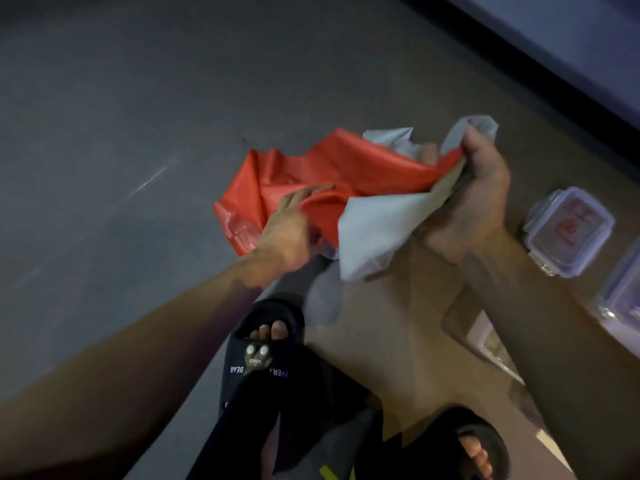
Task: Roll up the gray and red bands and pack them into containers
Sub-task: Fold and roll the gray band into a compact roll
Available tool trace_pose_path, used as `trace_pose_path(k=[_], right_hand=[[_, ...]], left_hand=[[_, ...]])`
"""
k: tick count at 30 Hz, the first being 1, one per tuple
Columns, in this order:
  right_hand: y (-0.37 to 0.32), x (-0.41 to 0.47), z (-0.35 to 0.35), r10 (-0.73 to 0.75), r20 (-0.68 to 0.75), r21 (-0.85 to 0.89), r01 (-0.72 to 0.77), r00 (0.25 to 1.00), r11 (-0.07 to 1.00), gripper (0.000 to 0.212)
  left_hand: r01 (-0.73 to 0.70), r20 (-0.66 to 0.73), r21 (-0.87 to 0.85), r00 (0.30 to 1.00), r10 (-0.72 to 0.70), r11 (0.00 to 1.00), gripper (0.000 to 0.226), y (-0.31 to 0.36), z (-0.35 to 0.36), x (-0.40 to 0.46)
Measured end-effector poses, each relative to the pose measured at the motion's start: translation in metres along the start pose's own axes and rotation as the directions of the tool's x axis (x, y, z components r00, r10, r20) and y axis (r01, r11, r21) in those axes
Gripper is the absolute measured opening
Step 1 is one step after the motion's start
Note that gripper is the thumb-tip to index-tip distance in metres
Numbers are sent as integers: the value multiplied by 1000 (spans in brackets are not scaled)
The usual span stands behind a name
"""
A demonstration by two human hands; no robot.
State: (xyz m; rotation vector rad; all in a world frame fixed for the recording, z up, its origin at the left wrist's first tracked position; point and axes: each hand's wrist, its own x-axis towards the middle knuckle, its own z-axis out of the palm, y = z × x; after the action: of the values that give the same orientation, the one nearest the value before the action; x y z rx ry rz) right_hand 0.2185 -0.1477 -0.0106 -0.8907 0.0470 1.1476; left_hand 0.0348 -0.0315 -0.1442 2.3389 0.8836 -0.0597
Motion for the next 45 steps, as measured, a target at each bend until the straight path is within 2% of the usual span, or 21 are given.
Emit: trace_pose_path(k=[3, 6, 9, 10, 13, 15, 17, 20, 22, 24, 26, 28, 29, 30, 31, 32, 35, 37, 40, 42, 45], right_hand=[[-8, -3, 2, -2, 0, -67, 2, 1000, 998, 59], [-13, -3, -18, -39, -26, -23, 39, 999, 999, 53], [-4, 5, -62, -38, -143, -368, -17, 989, 930, 33], [3, 7, -82, -11, -200, -530, -99, 980, 842, 22], [21, -3, -123, 66, -367, -902, -372, 928, 220, 54], [29, -8, -131, -37, -434, -898, -429, 900, 100, 41], [30, -2, -134, -146, -458, -887, -440, 877, 143, 42], [30, 16, -126, -220, -442, -896, -416, 870, 155, 57], [36, 18, -121, -151, -393, -920, -389, 907, 59, 58], [43, 18, -115, -33, -275, -961, -276, 961, -2, 53], [46, 22, -108, 181, -114, -990, -128, 977, 64, 51], [46, 26, -107, 536, 23, -991, -53, 844, 126, 52], [48, 30, -106, 605, -2, -986, -102, 797, 131, 60], [48, 31, -101, 547, -105, -975, -193, 831, 107, 71], [46, 29, -97, 349, -180, -954, -249, 920, 166, 76], [46, 32, -103, 125, -185, -974, -199, 975, 107, 71], [42, 41, -105, -252, -170, -963, -215, 953, -163, 39], [38, 48, -106, -270, -141, -956, -202, 953, -213, 60], [44, 50, -112, -121, -120, -893, -160, 985, -421, 82], [51, 47, -112, -41, -76, -830, -86, 996, -551, 81], [63, 43, -113, 87, -41, -844, 12, 995, -536, 72]], left_hand=[[179, 24, 159, 982, -186, 971, 57, -3, 1, 2], [364, -139, -31, 921, -365, 931, 34, -7, -13, -5], [393, -327, -282, 819, -472, 876, 40, -19, -32, -15], [381, -392, -369, 764, -513, 848, 47, -23, -39, -18], [377, -489, -486, 630, -603, 788, 48, -36, -53, -19], [361, -525, -406, 660, -538, 840, 44, -44, -54, -16], [343, -479, -266, 764, -432, 901, 52, -46, -50, -13], [274, -249, -38, 929, -274, 961, 79, -30, -40, -10], [199, -2, 14, 980, -199, 980, 101, -14, -30, -6], [170, 168, 116, 968, -188, 979, 115, -6, -18, -1], [189, 164, 270, 957, -239, 944, 104, -4, -11, 5], [222, 104, 297, 960, -262, 929, 82, -6, -12, 9], [236, 93, 269, 959, -269, 934, 73, -7, -15, 10], [248, 94, 240, 956, -277, 939, 67, -10, -18, 12], [262, 102, 217, 952, -288, 940, 65, -12, -22, 13], [281, 132, 203, 941, -311, 938, 68, -13, -28, 14], [259, 392, 315, 841, -373, 913, 91, -8, -46, 18], [171, 470, 446, 790, -393, 878, 90, -2, -51, 21], [115, 273, 482, 922, -273, 869, 81, 14, -49, 29], [61, 79, 421, 991, -104, 905, 78, 18, -39, 37], [-6, 177, 393, 982, -70, 920, 82, 12, -27, 40]])
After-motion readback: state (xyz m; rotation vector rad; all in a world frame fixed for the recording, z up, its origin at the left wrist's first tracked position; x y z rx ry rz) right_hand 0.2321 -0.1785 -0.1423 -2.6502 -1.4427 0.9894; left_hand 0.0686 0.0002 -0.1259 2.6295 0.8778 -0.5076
